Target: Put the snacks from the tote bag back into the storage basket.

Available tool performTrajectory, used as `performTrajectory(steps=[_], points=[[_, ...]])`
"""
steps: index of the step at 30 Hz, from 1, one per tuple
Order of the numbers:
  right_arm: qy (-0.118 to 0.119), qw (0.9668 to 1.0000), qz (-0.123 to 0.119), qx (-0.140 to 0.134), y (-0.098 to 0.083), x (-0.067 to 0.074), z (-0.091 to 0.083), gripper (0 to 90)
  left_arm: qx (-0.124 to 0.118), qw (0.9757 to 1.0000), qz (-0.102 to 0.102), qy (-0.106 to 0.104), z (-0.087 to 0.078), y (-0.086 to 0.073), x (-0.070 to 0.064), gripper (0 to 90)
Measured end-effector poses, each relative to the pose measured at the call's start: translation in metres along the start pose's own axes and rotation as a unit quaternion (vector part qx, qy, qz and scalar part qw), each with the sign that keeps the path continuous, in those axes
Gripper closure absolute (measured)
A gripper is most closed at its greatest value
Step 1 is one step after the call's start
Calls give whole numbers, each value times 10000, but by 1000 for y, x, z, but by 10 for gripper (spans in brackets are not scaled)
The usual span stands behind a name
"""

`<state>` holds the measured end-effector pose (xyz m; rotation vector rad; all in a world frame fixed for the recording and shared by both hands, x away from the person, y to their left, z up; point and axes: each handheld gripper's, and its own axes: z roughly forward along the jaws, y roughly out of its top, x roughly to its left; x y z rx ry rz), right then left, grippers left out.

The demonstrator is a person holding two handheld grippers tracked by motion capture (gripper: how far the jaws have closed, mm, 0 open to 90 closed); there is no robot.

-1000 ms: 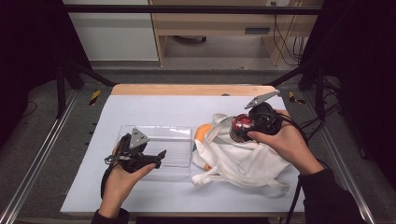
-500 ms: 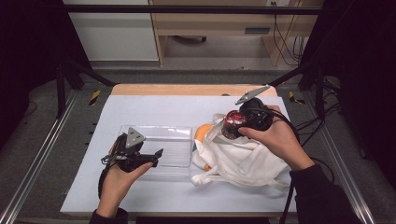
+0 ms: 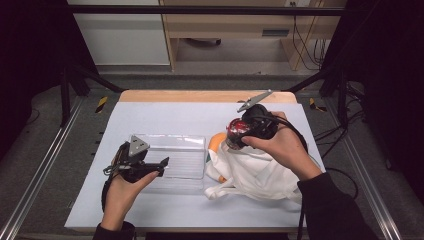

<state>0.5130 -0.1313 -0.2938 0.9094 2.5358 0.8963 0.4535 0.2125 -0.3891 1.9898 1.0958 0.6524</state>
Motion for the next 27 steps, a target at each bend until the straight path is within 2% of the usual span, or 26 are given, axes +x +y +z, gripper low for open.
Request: performTrajectory(steps=[15,21,27], points=[[117,9999,-114,30,25,18,22,261,5,9998,-47,190,-5,-4,12,101],[180,9996,-198,92,32,28,33,261,-65,9997,-80,236,-8,-4,14,95],[201,9995,-235,56,40,33,36,261,-55,9997,-75,244,-8,-4,14,89]])
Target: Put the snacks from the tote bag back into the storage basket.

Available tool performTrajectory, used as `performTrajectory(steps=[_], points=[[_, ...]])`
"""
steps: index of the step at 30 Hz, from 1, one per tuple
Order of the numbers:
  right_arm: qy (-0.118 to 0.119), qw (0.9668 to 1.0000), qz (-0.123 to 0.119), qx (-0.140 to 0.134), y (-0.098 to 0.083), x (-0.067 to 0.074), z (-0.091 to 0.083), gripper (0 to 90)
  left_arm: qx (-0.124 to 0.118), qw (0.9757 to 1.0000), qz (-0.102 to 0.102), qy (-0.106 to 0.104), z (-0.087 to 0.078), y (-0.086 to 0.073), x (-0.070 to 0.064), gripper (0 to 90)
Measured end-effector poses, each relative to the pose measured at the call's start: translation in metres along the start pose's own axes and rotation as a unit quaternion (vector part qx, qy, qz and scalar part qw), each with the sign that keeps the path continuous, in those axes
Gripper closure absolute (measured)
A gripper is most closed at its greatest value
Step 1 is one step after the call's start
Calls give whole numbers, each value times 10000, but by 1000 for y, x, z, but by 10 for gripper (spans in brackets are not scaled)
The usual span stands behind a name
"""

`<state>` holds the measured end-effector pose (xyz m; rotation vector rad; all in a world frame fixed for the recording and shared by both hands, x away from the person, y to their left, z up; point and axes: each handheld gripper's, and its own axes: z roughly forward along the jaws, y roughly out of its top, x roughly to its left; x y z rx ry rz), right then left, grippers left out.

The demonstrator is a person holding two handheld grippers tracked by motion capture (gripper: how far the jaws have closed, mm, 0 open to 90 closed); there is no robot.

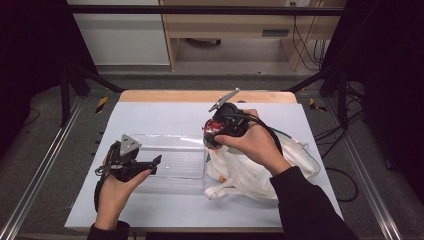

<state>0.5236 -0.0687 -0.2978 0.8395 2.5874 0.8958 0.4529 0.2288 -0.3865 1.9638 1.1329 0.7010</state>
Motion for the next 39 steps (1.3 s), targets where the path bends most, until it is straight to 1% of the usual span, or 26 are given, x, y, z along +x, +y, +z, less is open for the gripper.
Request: performTrajectory(steps=[2,6,10,13,19,25,28,30,33,39], points=[[12,10000,21,-10,2,1,1,261,3,10000,1,8,0,0,0,88],[13,10000,-14,-3,5,3,3,261,-12,10000,-14,13,-1,0,1,88],[25,10000,14,24,6,4,5,261,14,10000,-3,17,0,0,0,86],[22,10000,-9,-1,7,4,6,261,14,10000,0,22,0,0,0,84],[12,10000,-13,21,8,6,8,261,25,10000,-46,41,-1,-1,3,78],[71,10000,-23,42,9,9,14,261,-3,9999,-116,100,-4,-2,9,73],[100,9999,-19,10,11,12,17,261,-17,9998,-155,107,-5,-3,11,73],[116,9999,-23,37,12,14,20,261,-26,9998,-168,110,-6,-3,13,73],[111,9999,-50,94,13,17,25,261,-35,9998,-187,108,-6,-4,13,73],[184,9998,-76,90,17,23,31,261,-30,9998,-186,110,-6,-4,14,73]])
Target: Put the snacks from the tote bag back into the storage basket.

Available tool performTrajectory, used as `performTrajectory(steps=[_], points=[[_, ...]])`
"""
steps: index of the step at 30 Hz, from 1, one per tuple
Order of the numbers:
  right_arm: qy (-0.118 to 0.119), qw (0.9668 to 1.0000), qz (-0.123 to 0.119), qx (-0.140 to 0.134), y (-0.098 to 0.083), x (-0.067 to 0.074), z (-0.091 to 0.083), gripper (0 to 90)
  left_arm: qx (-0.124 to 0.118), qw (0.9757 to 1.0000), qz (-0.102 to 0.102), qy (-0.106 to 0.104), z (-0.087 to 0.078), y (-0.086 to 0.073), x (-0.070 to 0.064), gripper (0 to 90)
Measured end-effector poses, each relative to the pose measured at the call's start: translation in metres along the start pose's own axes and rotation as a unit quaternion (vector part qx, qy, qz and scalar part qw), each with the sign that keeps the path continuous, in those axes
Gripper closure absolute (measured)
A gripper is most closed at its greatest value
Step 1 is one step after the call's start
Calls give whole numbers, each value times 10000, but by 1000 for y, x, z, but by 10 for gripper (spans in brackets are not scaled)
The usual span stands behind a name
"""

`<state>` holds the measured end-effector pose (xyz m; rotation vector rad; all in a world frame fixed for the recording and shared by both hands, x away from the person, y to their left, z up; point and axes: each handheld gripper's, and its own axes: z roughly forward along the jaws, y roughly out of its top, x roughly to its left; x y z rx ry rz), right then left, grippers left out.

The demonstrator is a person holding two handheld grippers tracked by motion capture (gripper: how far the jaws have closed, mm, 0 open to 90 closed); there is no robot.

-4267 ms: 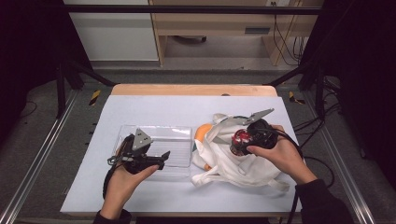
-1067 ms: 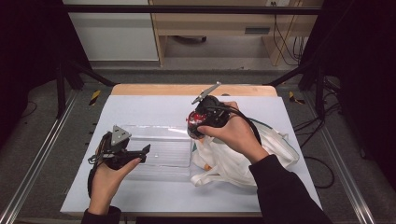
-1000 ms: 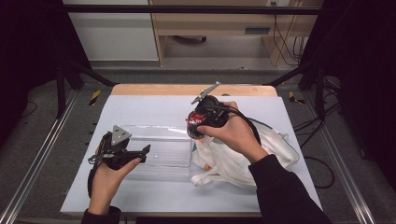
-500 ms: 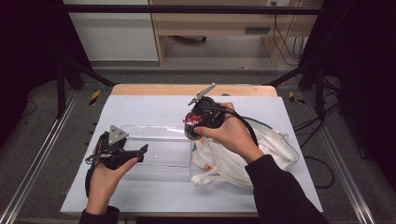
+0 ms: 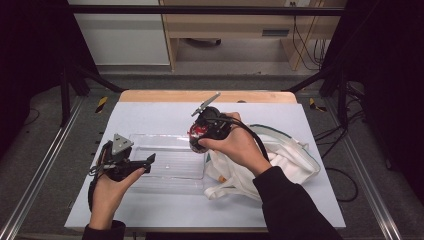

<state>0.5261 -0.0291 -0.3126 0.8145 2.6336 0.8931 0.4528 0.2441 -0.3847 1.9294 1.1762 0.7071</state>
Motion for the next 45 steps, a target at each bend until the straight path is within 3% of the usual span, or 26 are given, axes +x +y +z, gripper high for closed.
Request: performTrajectory(steps=[30,45], points=[[59,9994,-149,310,1,21,40,261,33,10000,52,17,-1,0,0,76],[55,9990,-43,440,-7,16,55,260,46,10000,51,29,-1,0,1,76]])
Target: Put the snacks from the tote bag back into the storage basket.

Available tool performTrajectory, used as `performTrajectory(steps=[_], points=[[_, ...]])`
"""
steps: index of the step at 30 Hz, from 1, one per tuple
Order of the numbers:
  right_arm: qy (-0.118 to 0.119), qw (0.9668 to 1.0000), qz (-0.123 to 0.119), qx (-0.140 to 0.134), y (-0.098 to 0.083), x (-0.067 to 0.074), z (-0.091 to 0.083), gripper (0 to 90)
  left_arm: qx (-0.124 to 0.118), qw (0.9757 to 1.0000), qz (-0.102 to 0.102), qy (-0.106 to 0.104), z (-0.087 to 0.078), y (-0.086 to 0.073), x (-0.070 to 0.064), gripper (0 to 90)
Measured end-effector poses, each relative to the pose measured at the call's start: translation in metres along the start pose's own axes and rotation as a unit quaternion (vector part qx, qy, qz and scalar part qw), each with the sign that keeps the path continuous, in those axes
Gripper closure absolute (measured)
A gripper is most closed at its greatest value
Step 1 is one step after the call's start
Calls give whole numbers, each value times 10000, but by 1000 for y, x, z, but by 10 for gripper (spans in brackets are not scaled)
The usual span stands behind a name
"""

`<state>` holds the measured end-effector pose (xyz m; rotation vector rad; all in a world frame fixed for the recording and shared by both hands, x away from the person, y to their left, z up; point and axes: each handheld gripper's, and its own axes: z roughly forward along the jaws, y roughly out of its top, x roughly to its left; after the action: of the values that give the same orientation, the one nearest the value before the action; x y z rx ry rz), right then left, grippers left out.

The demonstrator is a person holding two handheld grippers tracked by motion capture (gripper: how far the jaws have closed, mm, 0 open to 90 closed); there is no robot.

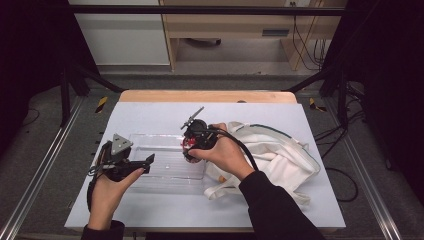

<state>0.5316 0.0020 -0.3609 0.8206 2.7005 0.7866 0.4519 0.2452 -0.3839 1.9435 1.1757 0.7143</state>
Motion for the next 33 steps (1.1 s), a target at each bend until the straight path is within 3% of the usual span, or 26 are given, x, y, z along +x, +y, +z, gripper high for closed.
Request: performTrajectory(steps=[33], points=[[-62,9994,-95,326,-6,5,25,260,36,9999,84,-54,2,1,-4,77]])
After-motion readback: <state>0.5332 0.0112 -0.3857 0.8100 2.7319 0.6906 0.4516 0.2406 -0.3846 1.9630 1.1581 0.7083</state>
